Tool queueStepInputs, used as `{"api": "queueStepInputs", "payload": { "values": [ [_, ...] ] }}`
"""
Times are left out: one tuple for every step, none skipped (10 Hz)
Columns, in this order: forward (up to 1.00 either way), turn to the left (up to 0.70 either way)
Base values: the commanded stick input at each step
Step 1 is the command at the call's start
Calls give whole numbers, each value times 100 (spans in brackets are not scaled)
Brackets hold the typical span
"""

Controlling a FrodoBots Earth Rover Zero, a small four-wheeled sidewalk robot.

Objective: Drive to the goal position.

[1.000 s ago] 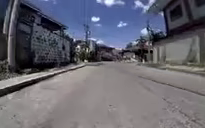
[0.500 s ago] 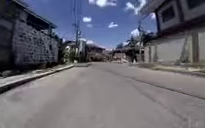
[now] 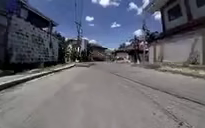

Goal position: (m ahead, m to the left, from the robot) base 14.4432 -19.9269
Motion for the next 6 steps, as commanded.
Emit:
{"api": "queueStepInputs", "payload": {
  "values": [
    [100, 0],
    [100, 0],
    [100, 0],
    [100, 0],
    [100, 3],
    [100, 8]
  ]
}}
